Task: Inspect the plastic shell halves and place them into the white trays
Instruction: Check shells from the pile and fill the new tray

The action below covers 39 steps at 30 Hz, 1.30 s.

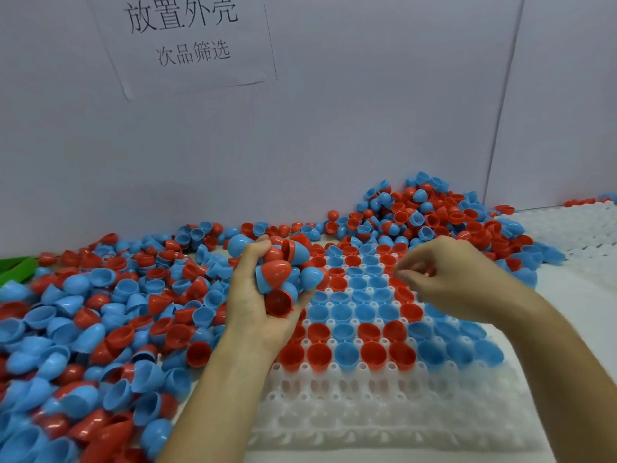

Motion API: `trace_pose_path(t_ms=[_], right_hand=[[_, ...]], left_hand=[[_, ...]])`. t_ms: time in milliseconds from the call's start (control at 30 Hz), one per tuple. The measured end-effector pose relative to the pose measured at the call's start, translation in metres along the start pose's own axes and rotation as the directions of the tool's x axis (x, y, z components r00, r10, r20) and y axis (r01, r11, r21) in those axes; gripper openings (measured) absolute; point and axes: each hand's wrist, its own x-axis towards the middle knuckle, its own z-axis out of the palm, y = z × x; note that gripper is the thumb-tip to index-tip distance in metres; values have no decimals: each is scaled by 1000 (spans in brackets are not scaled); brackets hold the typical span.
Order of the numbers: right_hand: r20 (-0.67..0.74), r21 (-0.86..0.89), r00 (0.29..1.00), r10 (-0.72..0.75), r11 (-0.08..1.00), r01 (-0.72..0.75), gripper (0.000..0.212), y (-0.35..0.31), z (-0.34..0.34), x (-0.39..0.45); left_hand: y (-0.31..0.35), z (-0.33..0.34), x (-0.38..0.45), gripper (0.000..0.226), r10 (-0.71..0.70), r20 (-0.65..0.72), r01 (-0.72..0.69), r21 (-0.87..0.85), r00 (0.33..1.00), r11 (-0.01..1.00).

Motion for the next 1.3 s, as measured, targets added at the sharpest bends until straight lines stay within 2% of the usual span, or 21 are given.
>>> trace_pose_path(t_ms=[133,233,333,467,567,667,767,900,1000,1133,1300], right_hand=[[-93,226,986,-135,962,153,24,-36,28,-1],[-102,361,984,-144,917,171,33,-48,42,0],[-94,472,986,-141,865,169,34,-53,47,0],[-109,572,983,-149,799,185,25,-56,49,0],[-108,581,988,-114,799,156,22,-55,50,1],[-97,630,991,-88,765,130,20,-56,53,1],[-100,630,992,-84,766,128,22,-57,56,1],[-307,555,950,-66,798,235,18,-64,57,1],[-415,610,908,-63,721,329,18,-69,54,-3],[-331,624,937,-113,718,307,14,-71,54,-6],[-236,756,972,15,631,174,13,-67,51,-2]], left_hand=[[0,1,-3,12,-75,192,70,33,979,997],[-1,2,-5,13,-132,282,121,56,950,991],[0,1,-6,13,-165,315,158,50,935,986],[2,2,-5,23,-181,306,188,9,935,982],[1,2,-5,21,-153,250,158,1,956,988],[1,3,-5,32,-124,206,128,-8,971,992],[1,3,-4,28,-112,169,117,-24,979,993],[1,3,-2,17,-69,159,71,-6,985,997],[-1,4,-1,23,-26,154,12,96,988,995],[-4,6,-3,44,24,180,-65,229,983,971],[-2,5,-1,15,42,177,-68,147,983,987]])
